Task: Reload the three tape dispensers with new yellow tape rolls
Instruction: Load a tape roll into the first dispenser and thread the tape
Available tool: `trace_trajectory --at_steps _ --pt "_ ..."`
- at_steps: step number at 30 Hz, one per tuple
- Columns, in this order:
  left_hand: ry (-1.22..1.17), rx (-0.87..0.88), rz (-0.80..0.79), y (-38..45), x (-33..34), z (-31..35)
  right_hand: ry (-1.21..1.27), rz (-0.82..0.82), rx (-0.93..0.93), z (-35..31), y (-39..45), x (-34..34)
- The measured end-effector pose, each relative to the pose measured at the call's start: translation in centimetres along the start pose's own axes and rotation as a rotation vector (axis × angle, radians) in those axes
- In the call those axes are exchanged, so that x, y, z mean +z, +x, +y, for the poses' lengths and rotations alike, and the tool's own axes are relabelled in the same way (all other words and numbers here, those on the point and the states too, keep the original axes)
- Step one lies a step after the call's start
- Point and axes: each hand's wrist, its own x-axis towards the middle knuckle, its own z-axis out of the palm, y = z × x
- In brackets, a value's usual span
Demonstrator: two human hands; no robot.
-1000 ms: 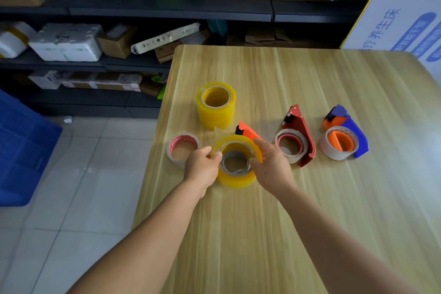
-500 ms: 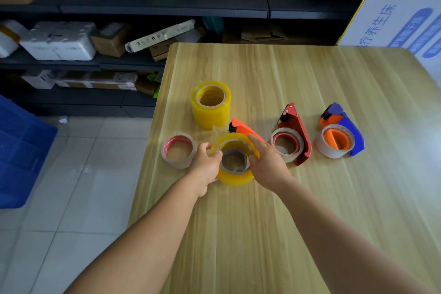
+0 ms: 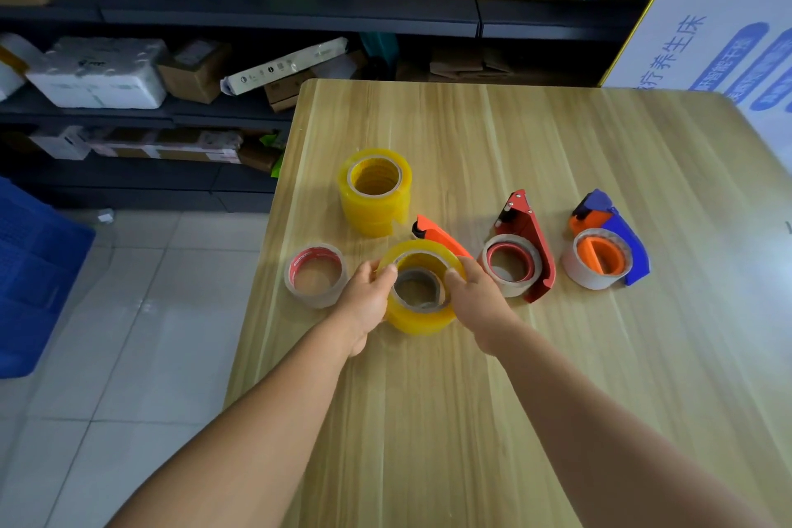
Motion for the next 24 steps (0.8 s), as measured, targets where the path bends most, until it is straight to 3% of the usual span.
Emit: trace_trajectory --at_steps 6,12,17,24 --pt "-0.116 -0.050 -0.027 0.8 -0.5 -0.9 0.301 0.077 0.076 1.0 0.6 1.2" --pt "-0.077 -0.080 -0.008 0.2 -0.2 -0.5 0.336 0.081 0.195 1.9 0.6 1.7" --pt "-0.095 -0.047 -0.113 -0.6 0.0 -0.2 0.490 0.018 0.315 2.4 0.7 1.9" --pt "-0.007 -0.052 -0.028 -0.7 0.6 -1.7 0.552 0.066 0.377 3.4 0.1 2.8"
